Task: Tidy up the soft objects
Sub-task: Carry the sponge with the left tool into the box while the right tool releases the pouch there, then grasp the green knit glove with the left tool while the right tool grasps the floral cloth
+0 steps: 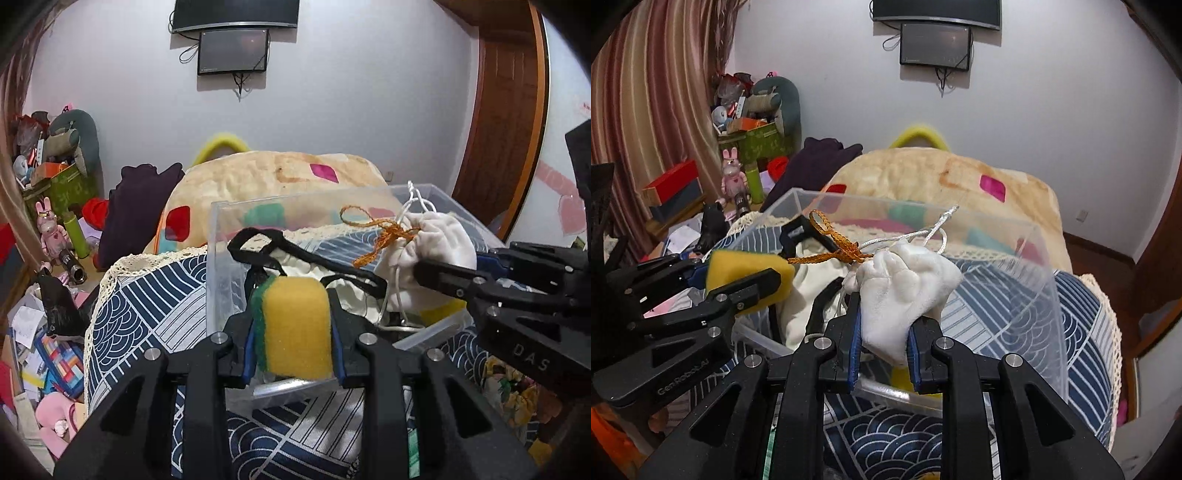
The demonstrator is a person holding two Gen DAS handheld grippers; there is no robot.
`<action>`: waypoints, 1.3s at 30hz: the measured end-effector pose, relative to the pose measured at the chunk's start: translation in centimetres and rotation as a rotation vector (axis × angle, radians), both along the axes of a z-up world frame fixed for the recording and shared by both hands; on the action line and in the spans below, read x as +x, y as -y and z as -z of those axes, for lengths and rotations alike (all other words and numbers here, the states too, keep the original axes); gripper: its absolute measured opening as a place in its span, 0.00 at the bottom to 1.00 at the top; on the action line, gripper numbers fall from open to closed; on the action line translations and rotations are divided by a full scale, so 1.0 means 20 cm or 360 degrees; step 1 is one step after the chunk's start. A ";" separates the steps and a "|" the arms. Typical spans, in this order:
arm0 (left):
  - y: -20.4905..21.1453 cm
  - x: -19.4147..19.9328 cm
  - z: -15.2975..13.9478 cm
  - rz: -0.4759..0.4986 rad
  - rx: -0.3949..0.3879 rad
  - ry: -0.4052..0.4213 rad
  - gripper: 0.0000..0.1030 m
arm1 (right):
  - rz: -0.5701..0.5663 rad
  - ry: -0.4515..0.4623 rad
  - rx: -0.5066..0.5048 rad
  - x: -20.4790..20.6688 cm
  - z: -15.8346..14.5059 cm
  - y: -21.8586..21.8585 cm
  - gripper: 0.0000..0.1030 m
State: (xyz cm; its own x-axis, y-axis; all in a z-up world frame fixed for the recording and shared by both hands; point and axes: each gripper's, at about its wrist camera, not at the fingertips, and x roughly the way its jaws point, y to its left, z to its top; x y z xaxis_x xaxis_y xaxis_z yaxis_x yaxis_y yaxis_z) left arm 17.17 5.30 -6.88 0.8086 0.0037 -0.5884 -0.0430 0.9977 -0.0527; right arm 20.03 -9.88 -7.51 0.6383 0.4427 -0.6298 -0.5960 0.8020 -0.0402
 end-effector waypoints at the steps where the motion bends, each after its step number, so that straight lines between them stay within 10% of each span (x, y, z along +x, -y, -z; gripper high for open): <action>1: 0.01 0.00 0.00 -0.0004 0.0017 0.0003 0.36 | 0.0001 0.0002 -0.0005 0.00 0.00 0.00 0.18; 8: 0.02 -0.05 -0.03 0.0013 -0.0013 0.0011 0.52 | -0.0008 0.0037 -0.0025 -0.04 -0.02 0.02 0.55; 14: 0.02 -0.13 -0.09 0.0014 -0.0030 0.0049 0.57 | 0.0004 0.0126 0.0010 -0.10 -0.10 0.09 0.55; 24: 0.07 -0.38 -0.28 -0.0009 -0.0061 0.0263 0.97 | 0.0047 0.0310 0.0143 -0.30 -0.26 0.25 0.62; 39: 0.34 -0.52 -0.09 0.0119 -0.0073 0.0102 1.00 | 0.0161 0.0267 0.0159 -0.43 -0.12 0.43 0.69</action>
